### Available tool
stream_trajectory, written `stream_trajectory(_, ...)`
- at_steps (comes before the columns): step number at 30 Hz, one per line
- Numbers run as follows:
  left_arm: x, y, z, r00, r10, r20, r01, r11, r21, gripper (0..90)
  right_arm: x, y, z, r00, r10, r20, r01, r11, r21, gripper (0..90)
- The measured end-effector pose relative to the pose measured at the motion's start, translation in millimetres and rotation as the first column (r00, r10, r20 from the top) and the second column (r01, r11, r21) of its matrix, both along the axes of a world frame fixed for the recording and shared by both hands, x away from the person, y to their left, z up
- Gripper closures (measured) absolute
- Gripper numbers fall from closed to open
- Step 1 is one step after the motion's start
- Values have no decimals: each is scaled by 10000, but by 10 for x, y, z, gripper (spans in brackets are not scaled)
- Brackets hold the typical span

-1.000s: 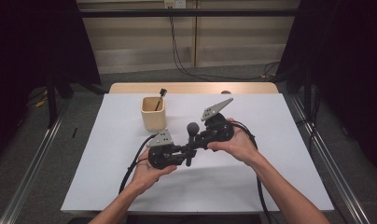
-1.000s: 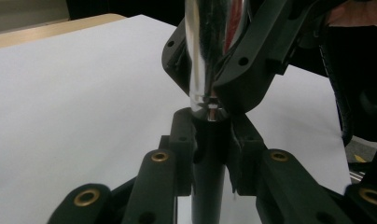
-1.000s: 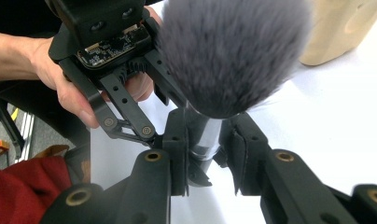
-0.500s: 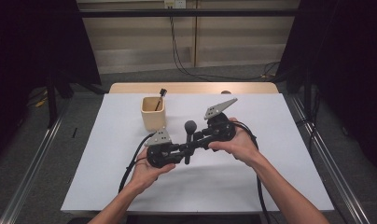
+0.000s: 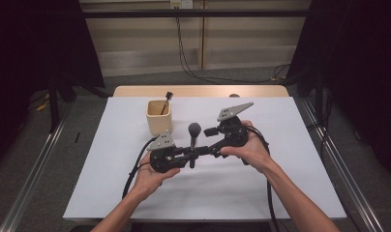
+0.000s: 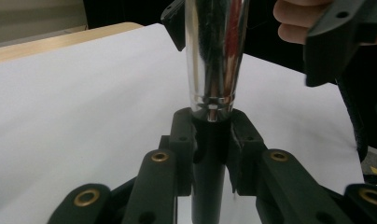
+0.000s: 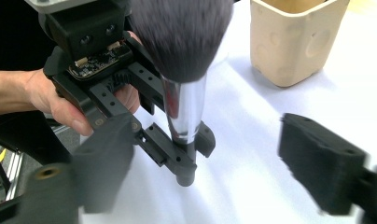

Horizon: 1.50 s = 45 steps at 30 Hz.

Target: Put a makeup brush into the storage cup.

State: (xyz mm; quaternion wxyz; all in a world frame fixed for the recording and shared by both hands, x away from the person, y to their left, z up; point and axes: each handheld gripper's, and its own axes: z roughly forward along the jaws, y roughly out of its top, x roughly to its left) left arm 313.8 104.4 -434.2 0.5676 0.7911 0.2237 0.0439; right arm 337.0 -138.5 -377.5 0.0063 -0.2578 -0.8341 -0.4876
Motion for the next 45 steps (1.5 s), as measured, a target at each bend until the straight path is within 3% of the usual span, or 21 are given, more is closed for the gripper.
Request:
stream_trajectory(6, -8, 36, -17, 9998, 214, -8, -214, 9998, 53, 747, -11, -65, -38, 9974, -668, 263, 664, 9977, 165, 2)
stream_trajectory(11, -9, 91, 2, 9995, 321, 58, -321, 9994, 128, 747, -42, -127, -89, 9917, -1224, 391, 1217, 9924, 204, 14)
stream_trajectory(14, -17, 145, 14, 9989, 457, 88, -458, 9989, 123, 747, -70, -166, -101, 9912, -1266, 396, 1266, 9920, 26, 26)
stream_trajectory(17, -34, 198, 7, 9984, 565, 81, -566, 9982, 172, 747, -133, -225, -106, 9877, -1340, 812, 1327, 9909, 207, 14)
stream_trajectory(24, -27, 289, 38, 9974, 712, 104, -714, 9973, 154, 747, -188, -337, -163, 9812, -1856, 527, 1851, 9826, 145, 15)
stream_trajectory(30, -33, 372, 50, 9961, 881, 94, -883, 9959, 198, 747, -240, -442, -222, 9775, -2008, 647, 1995, 9795, 266, 15)
stream_trajectory(38, -35, 509, 103, 9944, 1037, 186, -1040, 9945, 123, 747, -313, -581, -287, 9639, -2560, 730, 2541, 9666, 337, 19)
stream_trajectory(45, -3, 629, 165, 9905, 1357, 228, -1358, 9907, 11, 747, -402, -708, -343, 9444, -3122, 1033, 3091, 9500, 452, 18)
